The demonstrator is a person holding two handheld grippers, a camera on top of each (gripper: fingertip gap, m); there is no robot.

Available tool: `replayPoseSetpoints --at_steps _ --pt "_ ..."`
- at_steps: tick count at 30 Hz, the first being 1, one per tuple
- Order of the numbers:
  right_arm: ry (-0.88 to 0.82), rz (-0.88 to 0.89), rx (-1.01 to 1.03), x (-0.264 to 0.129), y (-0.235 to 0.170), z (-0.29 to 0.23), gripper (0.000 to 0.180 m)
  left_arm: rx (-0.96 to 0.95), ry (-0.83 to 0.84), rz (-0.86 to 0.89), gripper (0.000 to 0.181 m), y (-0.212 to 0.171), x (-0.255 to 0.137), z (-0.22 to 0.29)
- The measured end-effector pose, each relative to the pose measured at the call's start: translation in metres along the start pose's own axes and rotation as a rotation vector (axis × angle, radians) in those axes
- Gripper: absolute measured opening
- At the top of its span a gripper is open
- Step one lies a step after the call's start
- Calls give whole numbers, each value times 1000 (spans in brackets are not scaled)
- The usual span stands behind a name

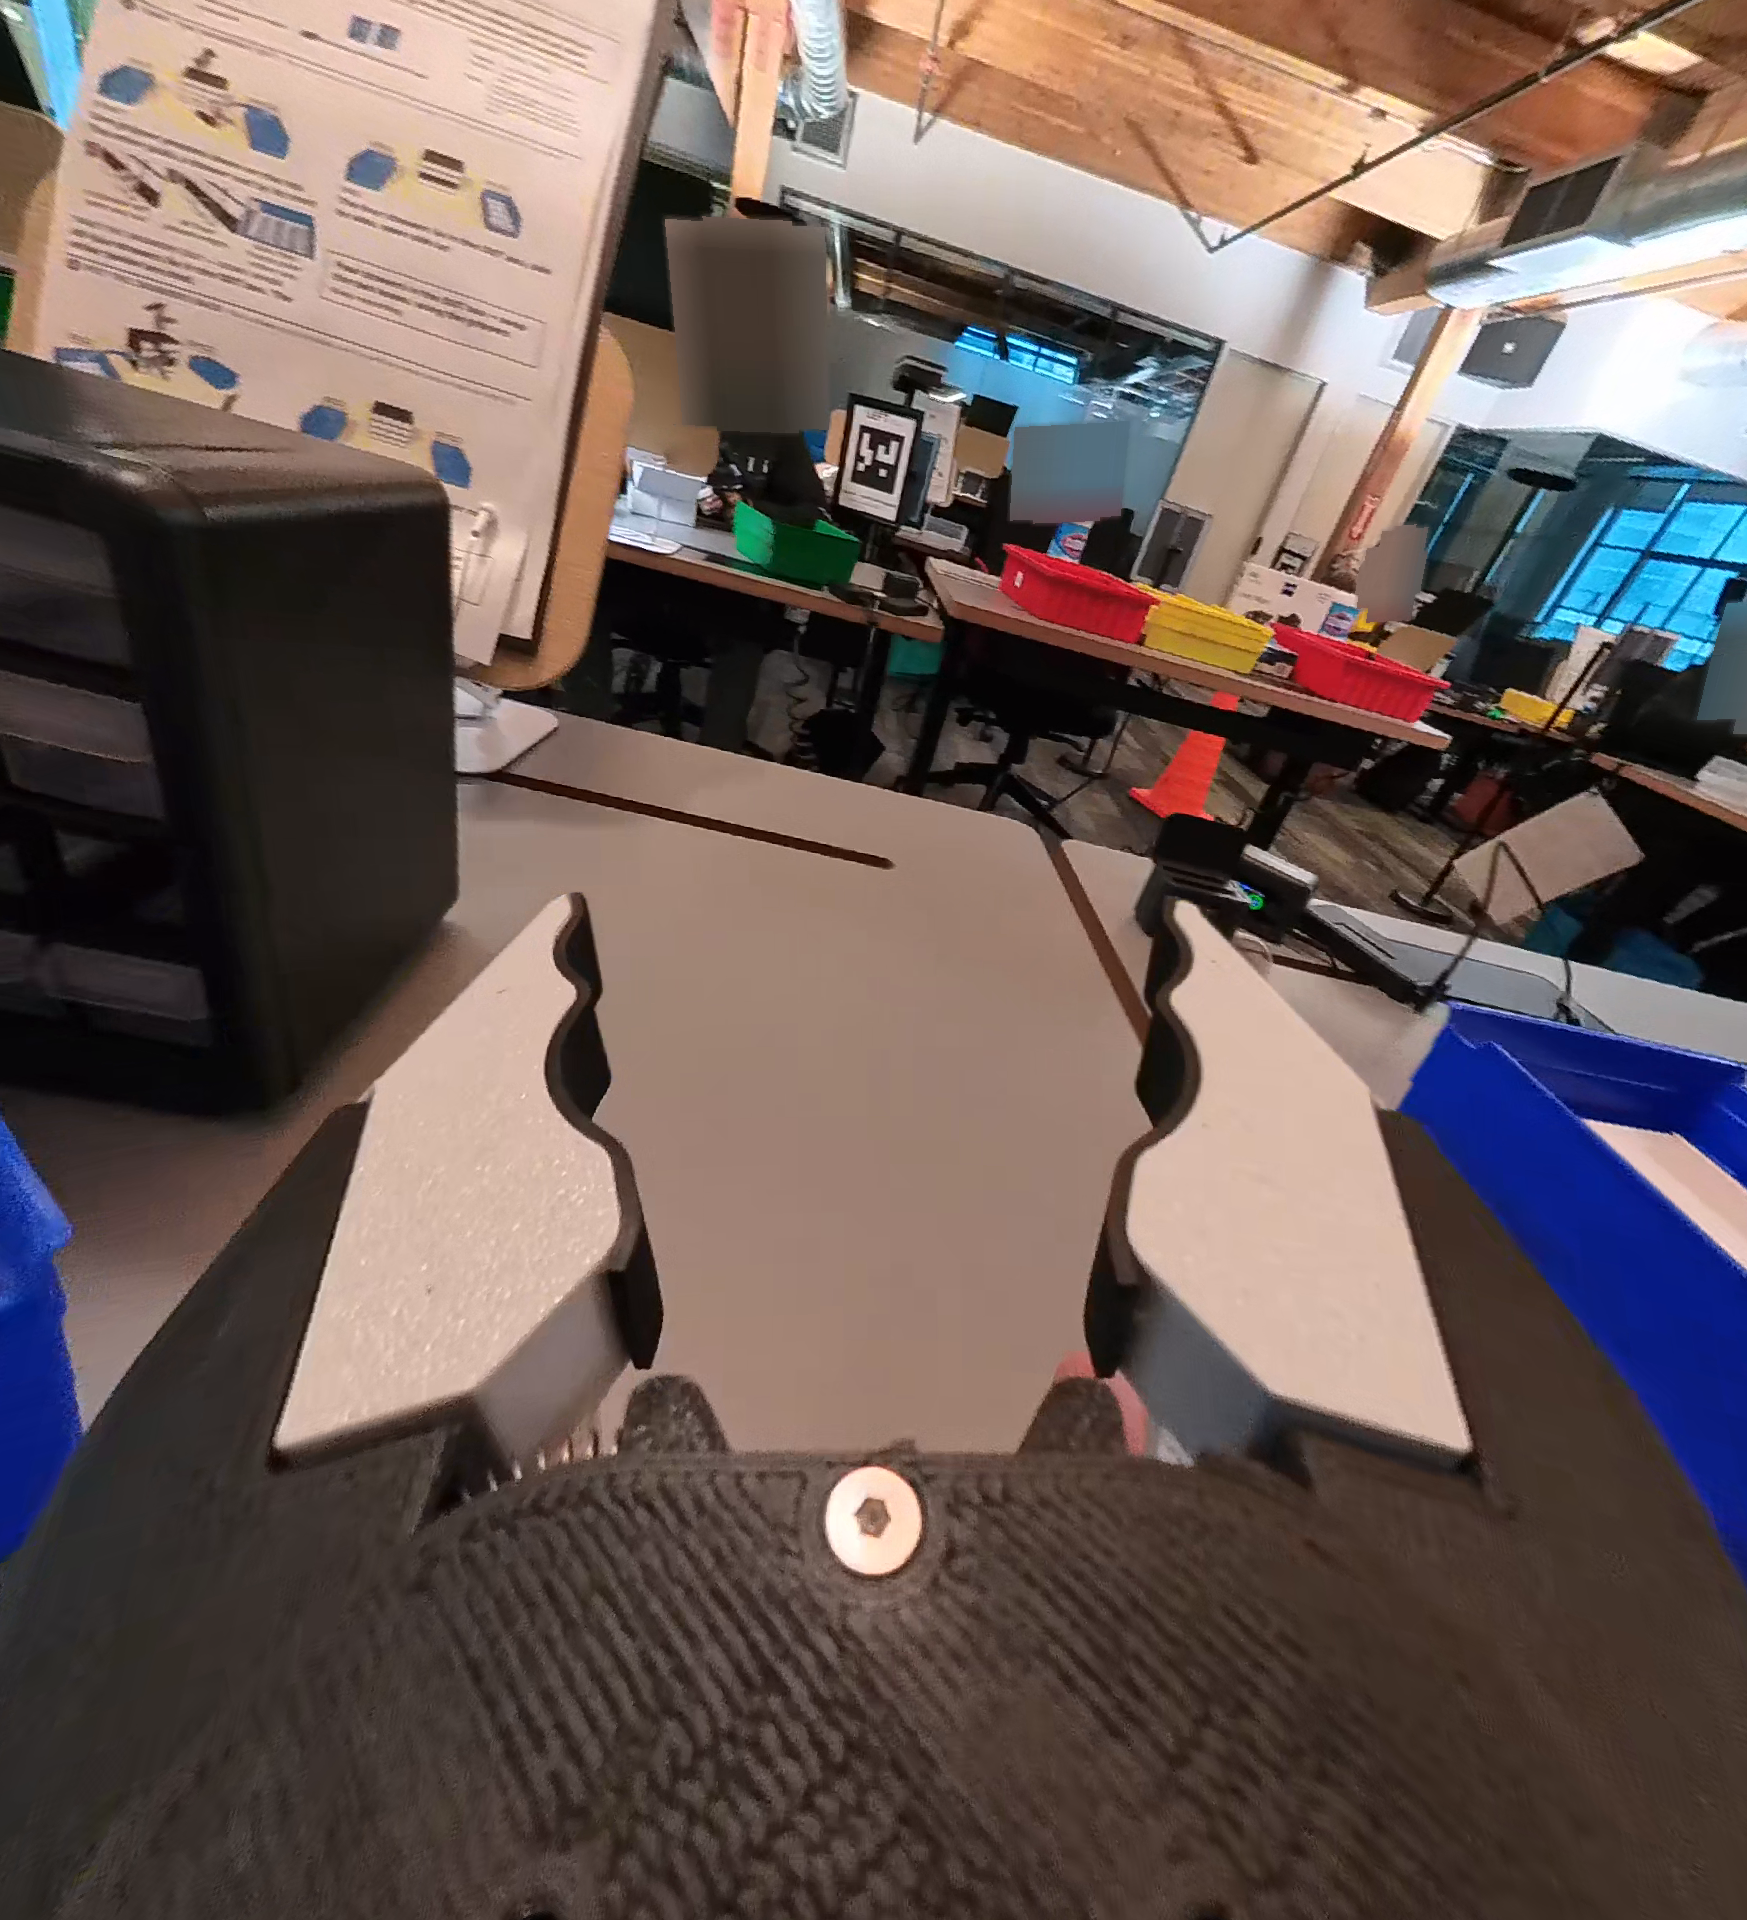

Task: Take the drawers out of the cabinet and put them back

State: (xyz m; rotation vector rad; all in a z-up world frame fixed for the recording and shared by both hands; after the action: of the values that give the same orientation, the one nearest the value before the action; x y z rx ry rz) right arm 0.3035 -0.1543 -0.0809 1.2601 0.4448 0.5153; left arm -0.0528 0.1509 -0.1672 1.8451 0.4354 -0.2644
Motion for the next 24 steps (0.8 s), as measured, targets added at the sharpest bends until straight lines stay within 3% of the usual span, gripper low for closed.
replayPoseSetpoints --at_steps 7,17,24 --pt "46 13 5 16 2 -15 103 -124 116 -13 5 -17 -17 -23" --pt "170 16 8 53 4 -59 103 -358 220 13 4 -21 -29 -18" --pt "228 23 16 75 8 -81 103 -369 288 28 3 -25 -43 -10"
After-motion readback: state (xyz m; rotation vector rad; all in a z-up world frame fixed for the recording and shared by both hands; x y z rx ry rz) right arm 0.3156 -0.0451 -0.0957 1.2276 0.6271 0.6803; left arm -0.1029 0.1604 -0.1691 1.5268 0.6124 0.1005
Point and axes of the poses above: each gripper's, where its closed fingertips meet, x out along the fingers, y out of its top, z = x × y across the jaws, the point moved 5 cm from there along -x, back along the fingers, and after that the axes turned 3 degrees about -z, right-handed, at the moved point
